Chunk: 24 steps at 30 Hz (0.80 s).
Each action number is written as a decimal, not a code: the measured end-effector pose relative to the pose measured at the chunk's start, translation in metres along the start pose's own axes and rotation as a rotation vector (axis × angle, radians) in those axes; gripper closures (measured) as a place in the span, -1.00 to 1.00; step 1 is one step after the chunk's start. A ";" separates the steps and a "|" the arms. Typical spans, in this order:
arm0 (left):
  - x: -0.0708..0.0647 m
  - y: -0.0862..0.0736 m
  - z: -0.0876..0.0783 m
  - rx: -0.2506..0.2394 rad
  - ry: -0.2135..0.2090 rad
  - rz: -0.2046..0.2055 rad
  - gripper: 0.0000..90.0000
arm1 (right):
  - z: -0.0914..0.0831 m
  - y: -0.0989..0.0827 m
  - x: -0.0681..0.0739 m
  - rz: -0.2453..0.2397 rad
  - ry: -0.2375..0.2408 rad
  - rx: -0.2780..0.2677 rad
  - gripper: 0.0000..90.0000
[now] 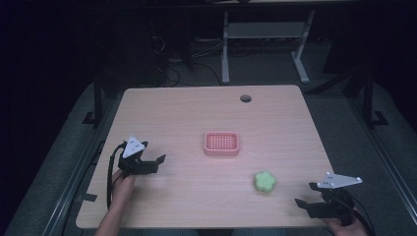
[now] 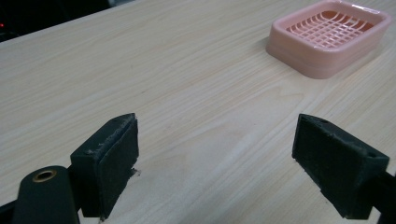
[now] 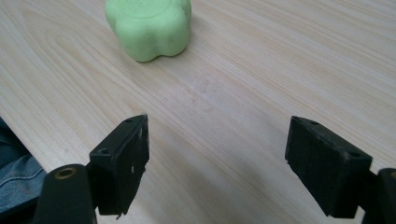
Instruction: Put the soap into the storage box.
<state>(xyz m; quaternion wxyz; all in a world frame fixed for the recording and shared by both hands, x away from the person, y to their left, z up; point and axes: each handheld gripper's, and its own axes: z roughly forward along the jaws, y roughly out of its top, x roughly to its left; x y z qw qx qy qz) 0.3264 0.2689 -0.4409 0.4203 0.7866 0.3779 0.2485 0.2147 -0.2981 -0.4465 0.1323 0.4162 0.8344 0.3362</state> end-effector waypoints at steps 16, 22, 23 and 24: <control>0.001 0.000 -0.002 -0.006 -0.001 -0.014 -0.68 | 0.004 0.017 0.009 -0.045 0.012 0.056 -0.57; 0.001 0.000 -0.002 -0.005 -0.005 -0.002 -0.68 | 0.003 0.027 0.012 -0.070 0.027 0.080 -0.56; 0.001 0.000 -0.002 -0.005 -0.005 -0.002 -0.68 | 0.004 0.029 0.012 -0.079 0.027 0.084 -0.56; 0.000 0.000 -0.002 -0.006 -0.009 -0.006 -0.68 | 0.004 0.031 0.013 -0.080 0.028 0.087 -0.56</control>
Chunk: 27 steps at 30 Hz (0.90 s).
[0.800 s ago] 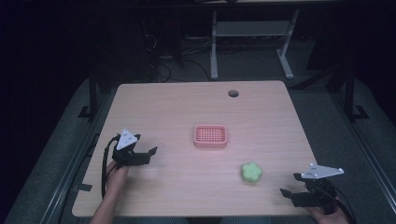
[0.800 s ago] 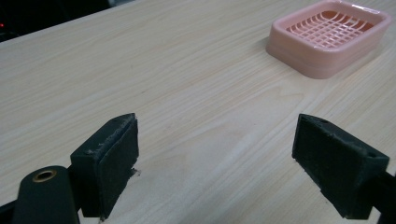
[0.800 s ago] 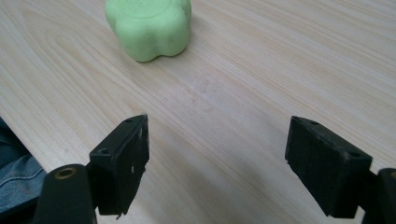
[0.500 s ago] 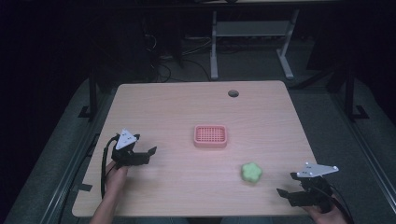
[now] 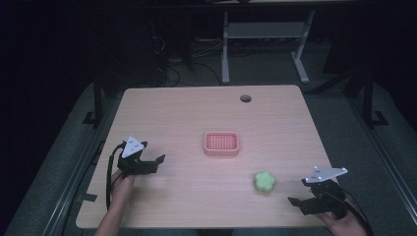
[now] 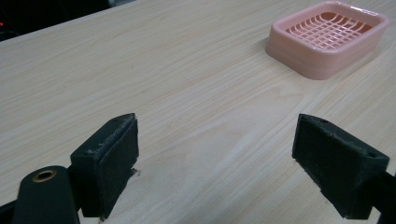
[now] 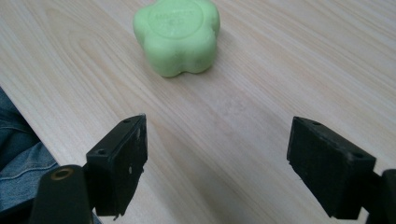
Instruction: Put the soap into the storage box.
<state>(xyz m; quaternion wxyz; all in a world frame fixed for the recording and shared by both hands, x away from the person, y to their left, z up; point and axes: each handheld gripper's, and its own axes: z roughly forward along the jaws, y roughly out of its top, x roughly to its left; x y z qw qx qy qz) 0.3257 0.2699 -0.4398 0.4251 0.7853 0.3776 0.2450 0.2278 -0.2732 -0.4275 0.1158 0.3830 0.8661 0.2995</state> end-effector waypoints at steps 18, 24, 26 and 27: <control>0.000 0.000 0.000 0.000 0.004 0.004 -0.68 | 0.008 0.035 0.007 -0.062 0.021 0.056 -0.58; 0.001 0.000 -0.001 -0.013 0.012 -0.006 -0.68 | 0.013 0.045 0.011 -0.078 0.036 0.076 -0.58; 0.001 0.000 -0.001 -0.010 0.012 -0.005 -0.68 | 0.014 0.048 0.012 -0.083 0.037 0.085 -0.58; 0.001 0.000 -0.001 -0.009 0.012 -0.005 -0.68 | 0.015 0.050 0.012 -0.084 0.038 0.088 -0.58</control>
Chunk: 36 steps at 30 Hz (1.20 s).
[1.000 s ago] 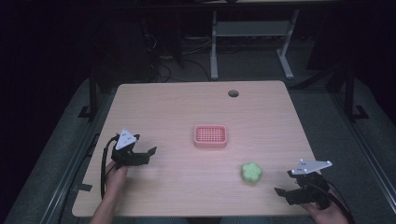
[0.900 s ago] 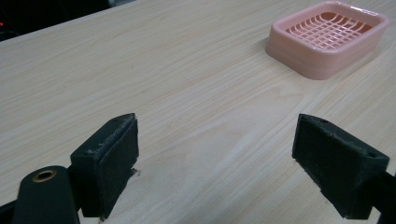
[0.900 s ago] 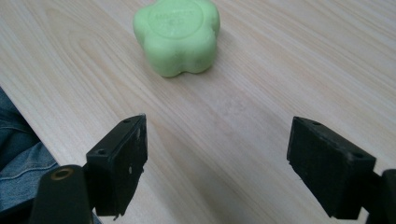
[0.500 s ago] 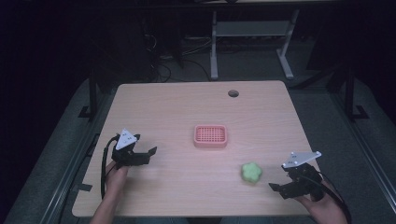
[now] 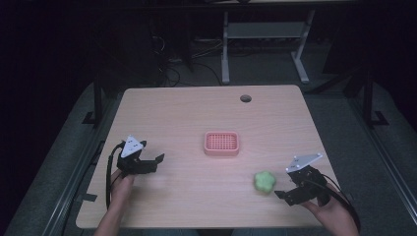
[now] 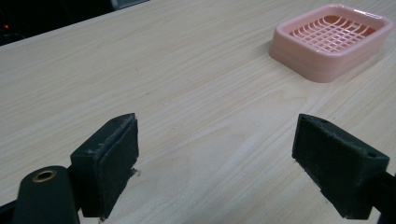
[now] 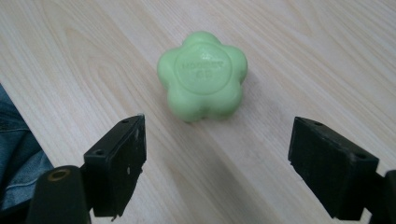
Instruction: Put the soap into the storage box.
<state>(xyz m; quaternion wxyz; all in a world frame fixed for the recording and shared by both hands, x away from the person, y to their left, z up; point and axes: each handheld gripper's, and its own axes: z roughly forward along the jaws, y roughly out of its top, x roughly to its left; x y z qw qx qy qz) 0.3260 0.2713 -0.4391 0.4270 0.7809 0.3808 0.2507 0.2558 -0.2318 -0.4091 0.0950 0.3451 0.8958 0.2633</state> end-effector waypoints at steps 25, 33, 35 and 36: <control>0.002 0.000 -0.002 -0.006 0.003 -0.006 -0.68 | 0.026 0.046 0.007 -0.129 0.020 0.133 -0.60; 0.003 0.000 -0.002 -0.005 0.003 -0.006 -0.68 | 0.034 0.051 0.004 -0.142 0.034 0.169 -0.62; 0.003 0.000 -0.002 -0.005 0.002 -0.007 -0.68 | 0.036 0.053 0.004 -0.146 0.033 0.176 -0.63; 0.003 0.000 -0.002 -0.005 0.002 -0.007 -0.68 | 0.038 0.053 0.004 -0.146 0.038 0.179 -0.63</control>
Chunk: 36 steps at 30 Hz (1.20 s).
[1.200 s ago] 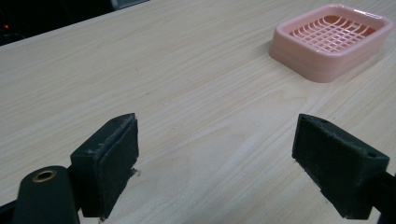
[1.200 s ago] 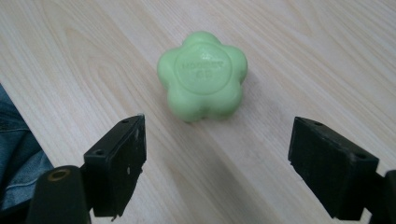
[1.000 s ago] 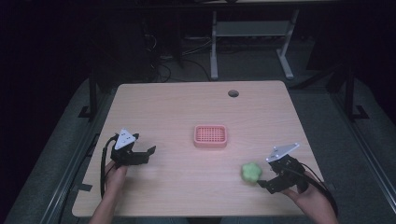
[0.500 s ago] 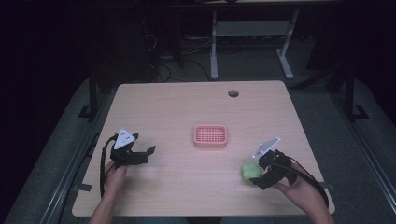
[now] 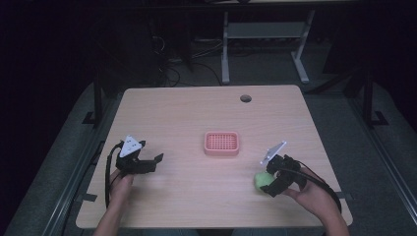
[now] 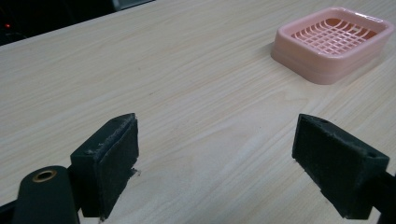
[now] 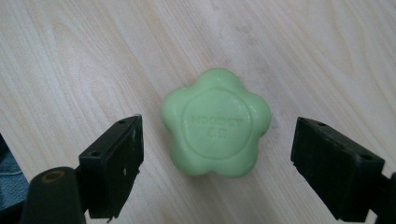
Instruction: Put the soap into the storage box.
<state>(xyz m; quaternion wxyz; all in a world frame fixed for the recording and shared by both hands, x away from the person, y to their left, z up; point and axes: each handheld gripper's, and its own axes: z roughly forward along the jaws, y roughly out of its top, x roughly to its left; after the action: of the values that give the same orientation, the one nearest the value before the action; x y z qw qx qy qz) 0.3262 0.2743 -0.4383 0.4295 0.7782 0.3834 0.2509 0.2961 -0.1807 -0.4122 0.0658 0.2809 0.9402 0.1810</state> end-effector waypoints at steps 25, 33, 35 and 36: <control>0.000 0.000 -0.001 -0.002 -0.002 -0.002 -0.68 | 0.025 0.014 -0.001 -0.067 0.011 0.118 -0.67; 0.000 0.000 -0.001 -0.002 -0.004 -0.005 -0.68 | 0.032 0.015 -0.001 -0.069 0.018 0.135 -0.67; 0.000 0.000 -0.001 -0.002 -0.003 -0.004 -0.68 | 0.034 0.015 -0.001 -0.074 0.022 0.143 -0.67; 0.000 0.000 -0.001 -0.003 -0.004 -0.005 -0.68 | 0.034 0.015 -0.001 -0.078 0.020 0.147 -0.66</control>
<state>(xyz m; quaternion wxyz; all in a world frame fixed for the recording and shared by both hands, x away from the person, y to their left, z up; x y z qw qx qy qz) 0.3259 0.2746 -0.4379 0.4322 0.7769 0.3842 0.2489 0.3121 -0.1593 -0.4382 0.0424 0.2464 0.9618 0.1119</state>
